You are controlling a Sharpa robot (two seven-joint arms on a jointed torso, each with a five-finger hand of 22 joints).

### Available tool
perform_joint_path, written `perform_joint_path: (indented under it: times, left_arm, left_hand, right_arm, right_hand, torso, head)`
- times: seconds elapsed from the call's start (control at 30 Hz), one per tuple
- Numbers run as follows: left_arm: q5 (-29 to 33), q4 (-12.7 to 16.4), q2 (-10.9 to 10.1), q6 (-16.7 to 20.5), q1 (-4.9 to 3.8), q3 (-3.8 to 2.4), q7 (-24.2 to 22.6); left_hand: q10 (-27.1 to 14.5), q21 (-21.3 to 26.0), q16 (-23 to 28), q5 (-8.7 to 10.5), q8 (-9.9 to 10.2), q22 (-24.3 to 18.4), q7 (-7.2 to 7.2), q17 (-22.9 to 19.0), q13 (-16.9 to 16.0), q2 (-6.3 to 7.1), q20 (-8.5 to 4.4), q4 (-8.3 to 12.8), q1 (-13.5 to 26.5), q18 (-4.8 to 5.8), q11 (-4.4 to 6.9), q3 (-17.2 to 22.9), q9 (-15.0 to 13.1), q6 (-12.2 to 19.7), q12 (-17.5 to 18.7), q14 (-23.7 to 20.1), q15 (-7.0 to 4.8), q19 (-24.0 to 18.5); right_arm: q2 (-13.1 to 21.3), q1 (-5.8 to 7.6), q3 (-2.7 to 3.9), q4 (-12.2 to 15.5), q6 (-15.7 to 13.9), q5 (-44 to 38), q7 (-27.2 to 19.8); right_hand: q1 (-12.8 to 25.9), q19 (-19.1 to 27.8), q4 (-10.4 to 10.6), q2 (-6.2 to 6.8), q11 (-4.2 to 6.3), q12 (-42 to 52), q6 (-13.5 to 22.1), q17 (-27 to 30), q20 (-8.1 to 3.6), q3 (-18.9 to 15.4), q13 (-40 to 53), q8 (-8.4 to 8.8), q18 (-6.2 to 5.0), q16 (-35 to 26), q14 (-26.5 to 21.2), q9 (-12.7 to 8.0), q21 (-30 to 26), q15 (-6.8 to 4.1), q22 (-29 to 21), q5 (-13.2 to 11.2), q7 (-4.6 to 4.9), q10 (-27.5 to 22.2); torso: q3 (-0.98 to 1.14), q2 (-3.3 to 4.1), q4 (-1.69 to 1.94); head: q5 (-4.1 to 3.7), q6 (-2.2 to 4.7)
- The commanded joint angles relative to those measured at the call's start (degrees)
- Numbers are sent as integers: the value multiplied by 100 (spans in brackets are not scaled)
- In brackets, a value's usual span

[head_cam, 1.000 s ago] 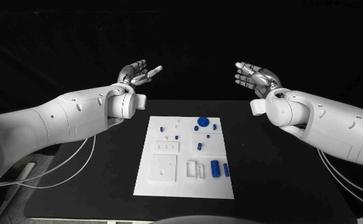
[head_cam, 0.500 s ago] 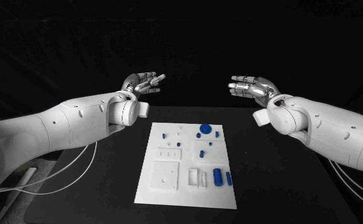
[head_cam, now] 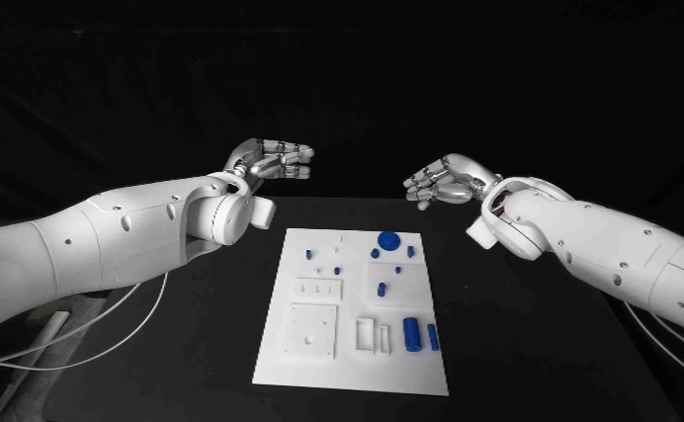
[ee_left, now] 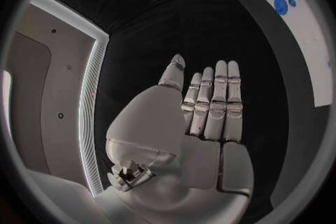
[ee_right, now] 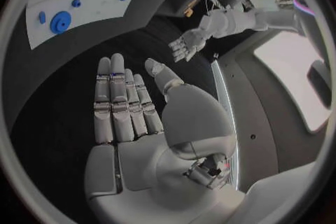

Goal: Assemble the parts on the task board

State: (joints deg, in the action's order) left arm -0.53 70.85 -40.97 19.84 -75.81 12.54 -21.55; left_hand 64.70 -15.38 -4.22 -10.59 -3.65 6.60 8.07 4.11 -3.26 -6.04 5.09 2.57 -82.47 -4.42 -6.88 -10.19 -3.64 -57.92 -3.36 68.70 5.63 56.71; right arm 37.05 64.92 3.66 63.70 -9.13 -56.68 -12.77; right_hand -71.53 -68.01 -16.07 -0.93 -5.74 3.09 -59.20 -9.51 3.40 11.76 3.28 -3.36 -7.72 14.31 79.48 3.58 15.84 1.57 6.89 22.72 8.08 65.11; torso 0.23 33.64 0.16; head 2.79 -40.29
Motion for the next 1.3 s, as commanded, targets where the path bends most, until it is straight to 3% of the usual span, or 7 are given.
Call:
perform_joint_path:
  times: [0.03,0.17,0.23,0.57,0.67,0.97,1.3]
  left_arm:
    - [-299,180,-69,-236,-50,-42,-35]
    - [-325,422,-169,-239,-116,-88,-25]
    - [-330,526,-209,-244,-146,-99,-19]
    - [-336,973,-383,-283,-198,-191,15]
    - [-336,1089,-418,-292,-202,-237,29]
    - [-340,1399,-522,-305,-211,-383,54]
    - [-359,1594,-594,-306,-281,-443,72]
  left_hand:
    - [54,-55,-19,-25,-6,6,1,-3,-8,-73,-24,56,-13,107,-4,-94,-6,-32,-5,50,15,-4]
    - [50,-93,-19,-29,-5,-1,12,-3,-9,-88,-21,96,23,109,-7,-187,-6,-2,-8,49,17,-26]
    - [56,-106,-21,-30,-6,-7,12,-2,-9,-84,-19,119,43,111,-6,-219,-6,-5,-7,49,17,-36]
    - [167,-124,-34,-43,-6,-28,13,2,-9,-84,-26,161,106,126,25,-265,-6,20,-8,67,5,-48]
    - [154,-133,-33,-47,-4,-41,13,1,-9,-96,-29,193,127,134,22,-278,-6,23,-8,60,8,-53]
    - [110,-136,-27,-53,-3,-59,19,0,-9,-93,-20,229,152,133,7,-285,-5,37,-7,38,18,-67]
    - [99,-143,-30,-48,-6,-70,21,1,-10,-88,-15,250,179,129,3,-285,-6,42,-9,33,22,-71]
  right_arm:
    - [-14,4,6,102,120,-1929,209]
    - [-38,8,9,192,118,-2720,529]
    - [-60,8,10,220,119,-3016,659]
    - [-267,3,11,251,1,-4387,1177]
    - [-324,-2,11,235,-20,-4721,1294]
    - [-403,-10,11,173,-52,-5218,1524]
    - [-473,-115,11,75,-65,-5516,1647]
  right_hand:
    - [82,-1126,-23,234,141,24,-365,-773,-382,326,12,-20,-206,1538,679,8,681,-278,356,46,-101,373]
    - [167,-1409,-27,375,124,24,-378,-1406,-460,594,10,-18,-265,2915,588,8,1209,-275,757,-1,-119,254]
    - [194,-1451,-19,412,96,25,-360,-1509,-512,657,8,-18,-150,3180,525,8,1319,-244,863,-47,-109,137]
    - [127,-1509,-22,510,32,20,-353,-1466,-508,747,6,-18,-121,3624,364,7,1498,-197,1154,-291,-119,-133]
    - [128,-1504,-10,575,22,20,-300,-1428,-492,771,7,-17,-137,3697,357,7,1544,-186,1248,-268,-105,-164]
    - [78,-1535,-4,570,-14,19,-197,-1354,-460,674,6,-16,-169,3826,324,5,1498,-157,1360,-314,-97,-320]
    - [-7,-1642,12,581,-31,21,-112,-1324,-424,492,5,-16,-163,3905,317,4,1324,-120,1343,-352,-139,-568]
  torso:
    - [-2,151,99]
    - [-3,259,211]
    - [-4,327,279]
    - [0,511,472]
    - [0,567,519]
    - [2,712,561]
    - [31,867,619]
  head:
    - [-59,28]
    - [-113,35]
    - [-148,89]
    - [-245,182]
    - [-342,227]
    - [-406,278]
    - [-446,279]
